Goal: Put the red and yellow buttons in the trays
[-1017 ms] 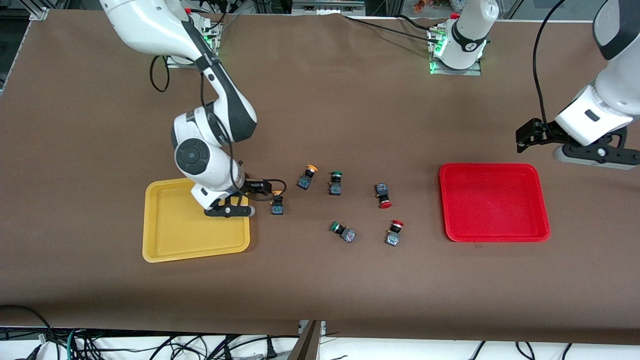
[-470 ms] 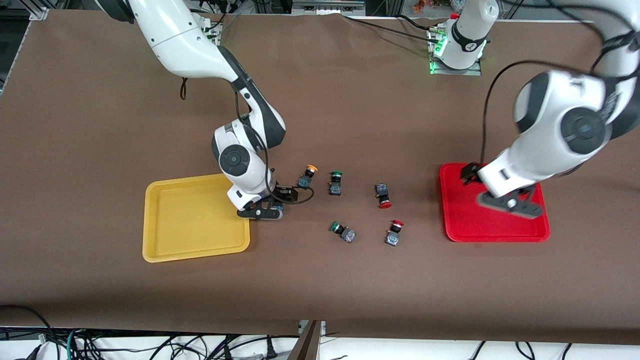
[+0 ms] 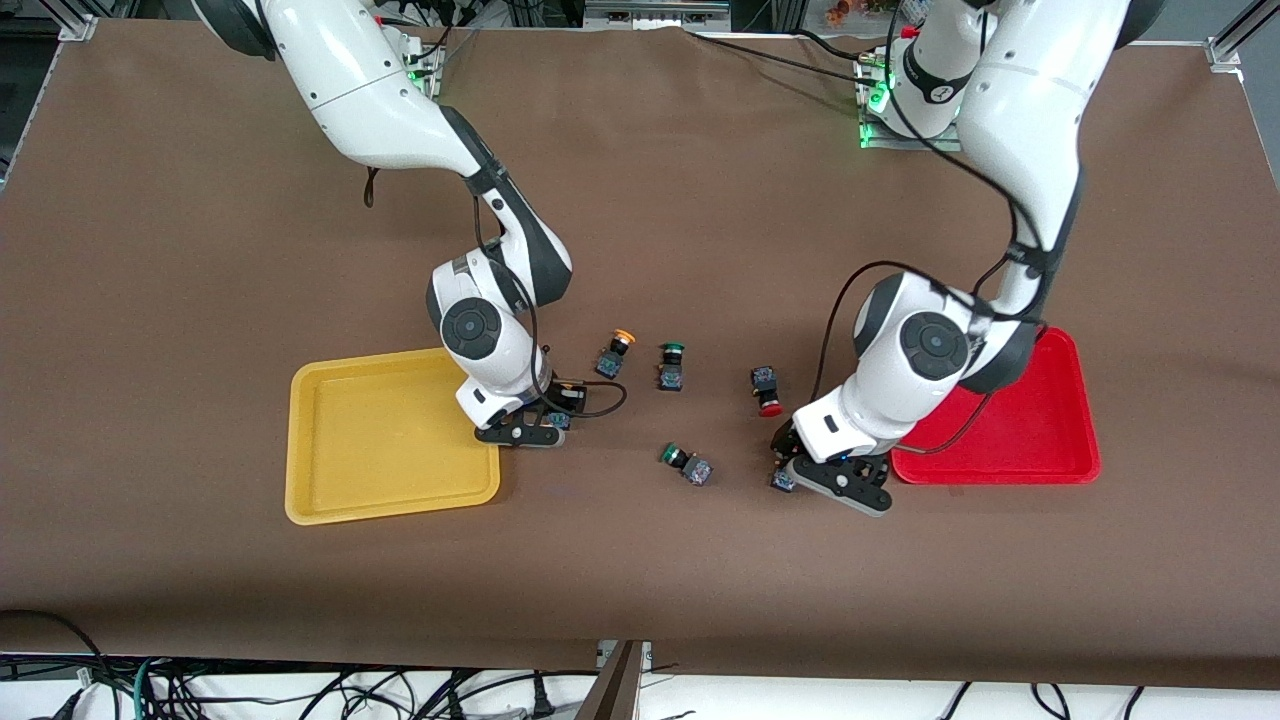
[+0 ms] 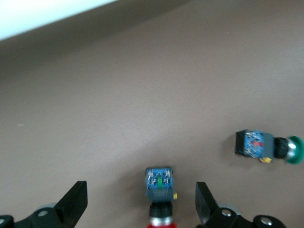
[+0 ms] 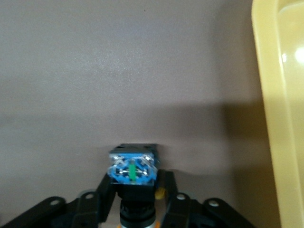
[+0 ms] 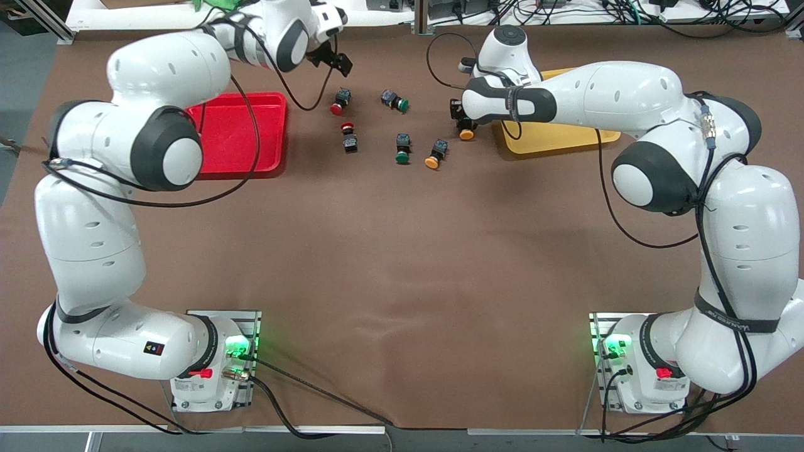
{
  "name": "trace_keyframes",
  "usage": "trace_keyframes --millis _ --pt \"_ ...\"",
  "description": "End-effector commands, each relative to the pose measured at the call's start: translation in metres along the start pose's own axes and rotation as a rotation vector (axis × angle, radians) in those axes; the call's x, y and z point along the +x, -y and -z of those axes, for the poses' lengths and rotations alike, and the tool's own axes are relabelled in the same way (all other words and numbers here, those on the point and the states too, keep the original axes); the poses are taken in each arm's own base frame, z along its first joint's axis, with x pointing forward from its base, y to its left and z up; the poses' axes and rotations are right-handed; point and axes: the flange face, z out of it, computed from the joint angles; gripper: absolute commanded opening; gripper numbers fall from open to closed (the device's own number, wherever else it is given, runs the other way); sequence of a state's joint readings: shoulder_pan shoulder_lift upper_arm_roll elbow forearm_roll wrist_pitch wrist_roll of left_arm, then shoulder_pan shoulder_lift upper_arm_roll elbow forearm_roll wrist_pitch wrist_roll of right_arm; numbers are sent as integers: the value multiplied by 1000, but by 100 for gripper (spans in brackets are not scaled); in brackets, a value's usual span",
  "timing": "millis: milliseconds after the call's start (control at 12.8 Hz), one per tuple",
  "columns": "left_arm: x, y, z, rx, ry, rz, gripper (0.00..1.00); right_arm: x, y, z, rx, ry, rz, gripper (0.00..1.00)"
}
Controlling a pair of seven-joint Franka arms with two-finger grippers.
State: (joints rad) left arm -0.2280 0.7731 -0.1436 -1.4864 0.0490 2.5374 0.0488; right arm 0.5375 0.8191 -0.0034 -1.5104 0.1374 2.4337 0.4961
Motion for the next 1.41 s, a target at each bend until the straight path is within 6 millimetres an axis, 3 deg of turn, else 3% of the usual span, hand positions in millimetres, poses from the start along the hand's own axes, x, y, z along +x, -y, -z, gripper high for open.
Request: trace_keyframes --millis 0,78,235,313,391,470,548,626,704,783,861,1017,1096,1174,1252,1330 --pt "-11 -22 -46 -33 -39 -20 100 9 -2 36 -49 -3 72 0" --pt "-21 -19 -56 -31 -25 -20 100 16 -17 72 -108 27 117 0" --pt "-35 -24 -68 -38 11 -13 97 34 -56 112 -134 81 239 0" --pt "-41 -24 -72 -39 26 -5 58 46 -82 114 -142 87 284 0" --pt "-45 -24 -75 -40 34 -5 37 59 -115 111 -150 90 316 7" --pt "-45 -24 -76 -39 35 -21 28 71 -146 104 -149 84 335 11" --pt "-47 -20 -76 -36 39 -21 5 79 -173 90 -149 81 347 15" --pt "-47 -24 -74 -37 43 -21 0 82 -185 78 -147 73 349 24" --pt "-42 -25 -60 -34 39 -18 0 82 -199 68 -141 78 331 57" --pt "-36 -23 -42 -31 68 -16 0 81 -206 65 -129 88 299 75" --pt "-29 -18 -18 -26 113 -10 0 82 -199 74 -97 91 284 86" --pt "-21 -4 31 -5 167 3 0 76 -149 107 -66 172 195 86" --pt "-21 15 60 15 211 25 0 77 -129 119 -73 189 112 86" --pt "-30 40 83 27 291 57 0 70 -108 117 -75 191 51 86" --pt "-46 66 93 24 399 92 0 60 -86 113 -63 200 -11 86" --pt "-67 98 90 10 500 129 0 46 -56 103 -15 230 -73 86"
